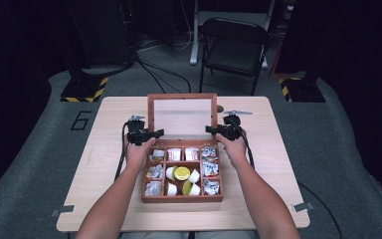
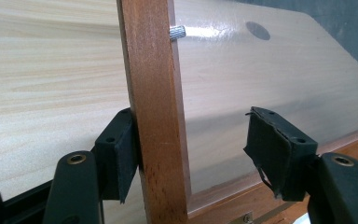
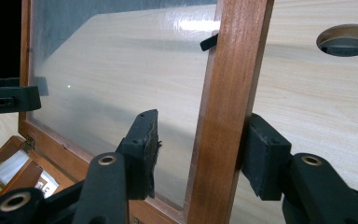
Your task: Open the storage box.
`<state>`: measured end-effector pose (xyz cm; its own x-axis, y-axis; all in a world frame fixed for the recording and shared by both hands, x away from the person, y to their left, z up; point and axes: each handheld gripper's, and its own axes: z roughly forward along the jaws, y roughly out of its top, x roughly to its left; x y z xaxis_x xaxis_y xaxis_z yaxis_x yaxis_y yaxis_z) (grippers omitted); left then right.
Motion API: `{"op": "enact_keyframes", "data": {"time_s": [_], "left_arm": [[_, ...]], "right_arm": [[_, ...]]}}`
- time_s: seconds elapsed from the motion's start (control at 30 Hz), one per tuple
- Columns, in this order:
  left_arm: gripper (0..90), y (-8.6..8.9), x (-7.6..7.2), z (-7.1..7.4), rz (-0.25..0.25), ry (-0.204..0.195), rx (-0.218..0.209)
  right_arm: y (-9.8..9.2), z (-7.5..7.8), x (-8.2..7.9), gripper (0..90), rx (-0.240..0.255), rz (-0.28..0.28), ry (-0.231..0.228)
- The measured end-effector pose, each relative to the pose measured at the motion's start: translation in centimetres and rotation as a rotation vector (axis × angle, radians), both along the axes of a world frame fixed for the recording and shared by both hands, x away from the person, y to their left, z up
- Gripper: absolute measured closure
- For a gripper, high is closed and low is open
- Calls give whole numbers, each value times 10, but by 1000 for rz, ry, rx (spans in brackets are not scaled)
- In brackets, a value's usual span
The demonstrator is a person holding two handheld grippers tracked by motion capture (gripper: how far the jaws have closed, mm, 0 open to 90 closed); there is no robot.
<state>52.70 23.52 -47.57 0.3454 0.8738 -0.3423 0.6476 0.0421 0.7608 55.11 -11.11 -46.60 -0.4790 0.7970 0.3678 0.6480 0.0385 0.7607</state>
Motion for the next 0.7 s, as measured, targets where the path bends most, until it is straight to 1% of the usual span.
{"op": "enact_keyframes", "data": {"time_s": [0.07,0.17,0.2,0.27,0.33,0.47,0.57,0.63,0.7], "left_arm": [[358,0,1,-1,-3,-2,3],[357,1,2,-2,-2,0,-6],[357,1,2,-3,-4,9,-8],[358,1,3,-4,-4,11,-7],[358,1,4,-5,-3,16,-16],[357,3,5,-6,-5,24,-23],[358,4,6,-7,-8,28,-30],[359,4,7,-8,-7,36,-39],[359,5,8,-10,-9,41,-44]], "right_arm": [[0,-1,1,500,2,0,7],[-1,-3,3,499,12,0,18],[-1,-4,3,498,19,-3,20],[-1,-5,4,496,15,-6,24],[-2,-7,5,495,17,-4,23],[-3,-9,7,497,32,-10,38],[-3,-9,9,496,32,-10,51],[-3,-9,10,496,31,2,42],[-3,-10,11,494,32,2,50]]}}
